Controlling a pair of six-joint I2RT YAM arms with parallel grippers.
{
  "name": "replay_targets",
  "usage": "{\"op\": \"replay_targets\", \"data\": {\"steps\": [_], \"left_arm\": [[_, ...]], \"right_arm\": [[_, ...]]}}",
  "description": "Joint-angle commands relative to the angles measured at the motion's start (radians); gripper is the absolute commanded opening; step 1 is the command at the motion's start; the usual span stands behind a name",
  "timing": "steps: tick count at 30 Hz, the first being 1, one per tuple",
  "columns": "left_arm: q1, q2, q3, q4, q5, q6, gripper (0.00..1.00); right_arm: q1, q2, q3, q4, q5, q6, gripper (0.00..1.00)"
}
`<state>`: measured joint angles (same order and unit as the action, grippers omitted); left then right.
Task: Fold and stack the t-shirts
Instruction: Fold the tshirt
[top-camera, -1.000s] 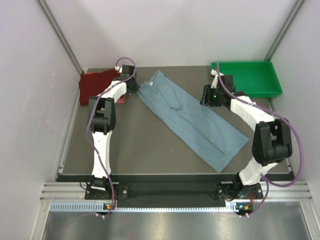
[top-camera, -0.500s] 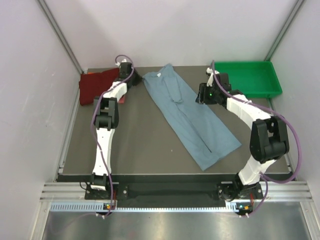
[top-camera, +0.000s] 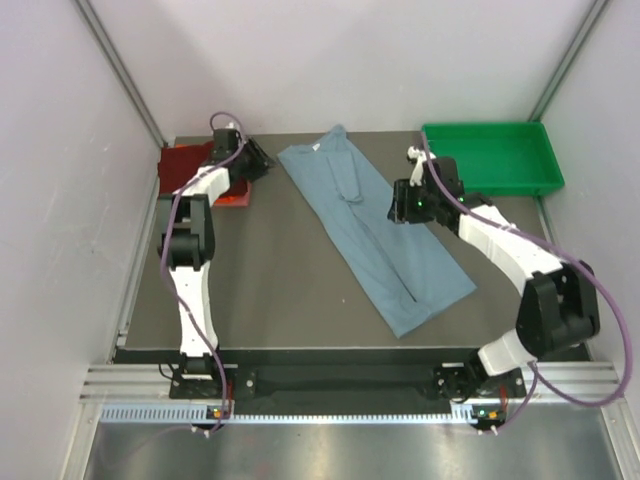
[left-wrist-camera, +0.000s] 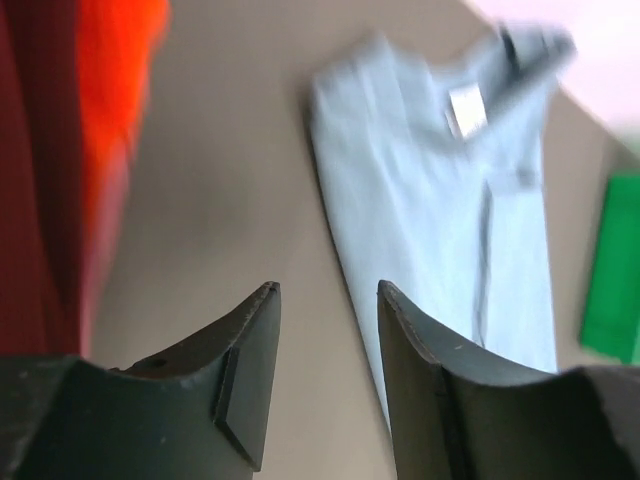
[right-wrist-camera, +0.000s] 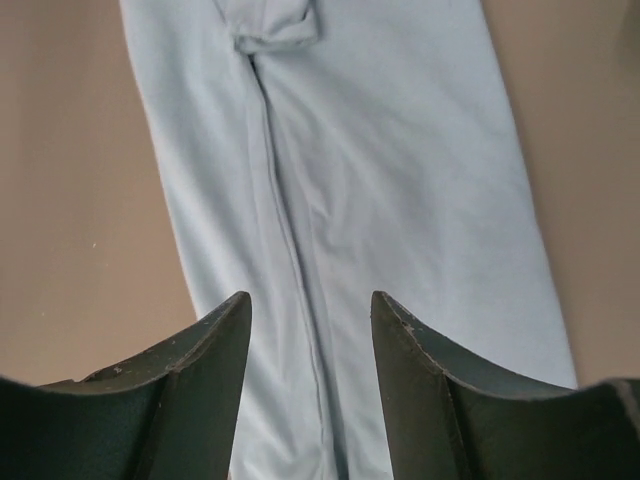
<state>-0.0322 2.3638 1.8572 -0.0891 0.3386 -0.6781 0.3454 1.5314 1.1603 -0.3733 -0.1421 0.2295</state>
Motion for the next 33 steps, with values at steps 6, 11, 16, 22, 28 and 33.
{"op": "replay_targets", "data": {"steps": [6, 11, 16, 22, 28, 33], "left_arm": [[-0.128, -0.438, -0.436, 0.025, -0.015, 0.086, 0.47], [-0.210, -0.465, -0.516, 0.061, -0.024, 0.065, 0.43], [-0.229, -0.419, -0.483, 0.198, 0.043, -0.011, 0.41], [-0.250, -0.310, -0.435, 0.297, 0.095, -0.063, 0.41], [-0.279, -0.193, -0.366, 0.213, 0.100, -0.032, 0.40], [-0.279, -0.193, -0.378, 0.051, -0.061, 0.035, 0.41]], "right_arm": [[0.043, -0.186, -0.215, -0.076, 0.035, 0.068, 0.51], [0.185, -0.234, -0.309, -0.041, 0.064, 0.091, 0.43], [0.299, -0.243, -0.407, 0.000, 0.114, 0.154, 0.21], [0.408, -0.267, -0.507, 0.002, 0.237, 0.234, 0.23], [0.463, -0.258, -0.550, 0.020, 0.271, 0.286, 0.23], [0.483, -0.277, -0.582, 0.020, 0.285, 0.332, 0.25]]}}
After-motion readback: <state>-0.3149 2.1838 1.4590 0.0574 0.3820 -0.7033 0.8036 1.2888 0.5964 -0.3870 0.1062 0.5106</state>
